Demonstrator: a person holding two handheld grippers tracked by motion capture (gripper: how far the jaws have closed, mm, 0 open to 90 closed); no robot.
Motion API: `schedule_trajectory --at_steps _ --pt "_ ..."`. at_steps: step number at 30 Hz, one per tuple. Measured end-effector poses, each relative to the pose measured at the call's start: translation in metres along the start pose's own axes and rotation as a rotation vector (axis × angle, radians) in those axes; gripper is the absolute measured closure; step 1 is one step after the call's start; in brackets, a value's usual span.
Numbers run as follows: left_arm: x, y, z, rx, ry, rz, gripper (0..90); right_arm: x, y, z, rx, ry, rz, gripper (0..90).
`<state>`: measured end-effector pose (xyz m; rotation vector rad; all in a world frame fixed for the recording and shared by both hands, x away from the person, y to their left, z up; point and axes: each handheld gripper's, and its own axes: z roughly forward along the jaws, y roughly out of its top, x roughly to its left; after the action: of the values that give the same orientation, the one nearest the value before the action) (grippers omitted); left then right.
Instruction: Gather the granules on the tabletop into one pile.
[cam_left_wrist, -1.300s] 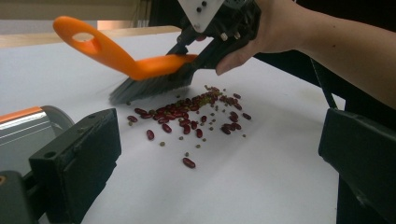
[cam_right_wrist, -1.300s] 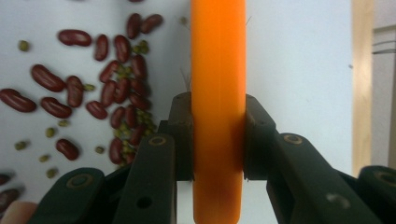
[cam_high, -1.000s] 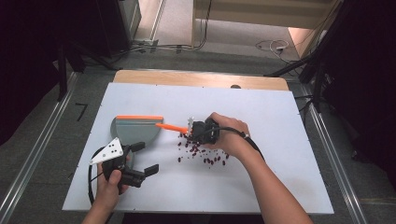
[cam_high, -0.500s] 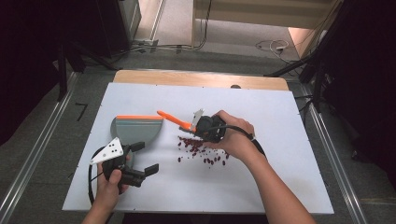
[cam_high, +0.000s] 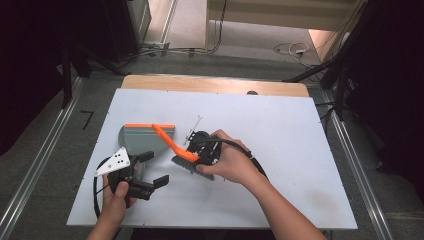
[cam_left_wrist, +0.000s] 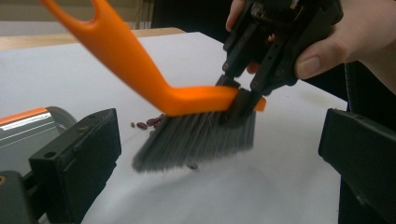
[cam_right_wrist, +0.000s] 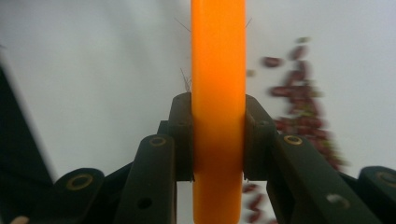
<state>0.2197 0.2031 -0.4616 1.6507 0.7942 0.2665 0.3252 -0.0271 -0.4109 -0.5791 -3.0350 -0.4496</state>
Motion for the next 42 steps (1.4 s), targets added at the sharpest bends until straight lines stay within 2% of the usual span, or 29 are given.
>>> schedule_trajectory --at_steps 1,3,5,7,9,11,13,17,19,20,21,26,29,32,35,36,38,40,42 --pt "0.000 0.000 0.000 0.001 0.001 0.000 0.4 -0.001 0.001 0.003 -0.003 0.024 0.006 68.7" --pt "0.000 0.000 0.000 0.001 0.000 0.000 0.4 -0.003 0.002 0.009 0.008 0.019 0.033 68.7" --pt "0.000 0.000 0.000 0.003 -0.001 0.001 0.4 -0.009 0.001 0.014 0.007 0.027 0.091 68.7" --pt "0.000 0.000 0.000 0.004 -0.001 0.002 0.4 -0.017 -0.001 0.018 -0.003 0.057 0.140 68.7" --pt "0.000 0.000 0.000 0.003 -0.002 -0.001 0.4 -0.025 -0.004 0.019 0.001 0.052 0.176 68.7" --pt "0.000 0.000 0.001 0.004 -0.001 -0.001 0.4 -0.033 -0.006 0.019 -0.001 0.080 0.236 68.7" --pt "0.000 0.000 0.001 0.004 -0.001 0.000 0.4 -0.039 -0.009 0.019 0.005 0.084 0.283 68.6" --pt "0.000 0.000 0.000 0.003 -0.001 -0.001 0.4 -0.052 -0.019 0.017 -0.023 0.091 0.313 68.6" --pt "0.000 0.000 0.001 0.002 -0.001 -0.001 0.4 -0.058 -0.024 0.015 -0.033 0.081 0.324 68.5" --pt "-0.001 -0.001 0.001 0.003 0.000 0.000 0.4 -0.064 -0.028 0.013 -0.037 0.068 0.346 68.6" --pt "-0.001 -0.001 0.001 0.004 0.000 0.000 0.4 -0.064 -0.028 0.013 -0.037 0.068 0.346 68.6" --pt "0.000 -0.001 0.001 0.003 0.000 -0.002 0.4 -0.077 -0.039 0.007 -0.038 0.050 0.427 68.6" --pt "0.000 -0.001 0.001 0.004 0.000 -0.002 0.4 -0.082 -0.044 0.005 -0.045 0.047 0.438 68.6" --pt "0.000 -0.001 0.001 0.004 -0.001 -0.001 0.4 -0.081 -0.045 0.000 -0.051 0.036 0.445 68.7" --pt "0.000 -0.001 0.002 0.004 -0.001 -0.001 0.4 -0.079 -0.043 -0.008 -0.102 0.057 0.442 68.7" --pt "0.001 -0.001 0.002 0.004 -0.001 -0.001 0.4 -0.078 -0.041 -0.010 -0.117 0.068 0.443 68.7" --pt "0.000 -0.001 0.002 0.004 0.000 -0.001 0.4 -0.073 -0.033 -0.012 -0.136 0.056 0.441 68.7" --pt "0.000 -0.001 0.002 0.004 -0.001 -0.003 0.4 -0.067 -0.020 -0.004 -0.147 0.098 0.452 68.7" --pt "0.000 0.000 0.002 0.003 -0.003 -0.002 0.4 -0.065 -0.015 0.001 -0.138 0.110 0.453 68.8"
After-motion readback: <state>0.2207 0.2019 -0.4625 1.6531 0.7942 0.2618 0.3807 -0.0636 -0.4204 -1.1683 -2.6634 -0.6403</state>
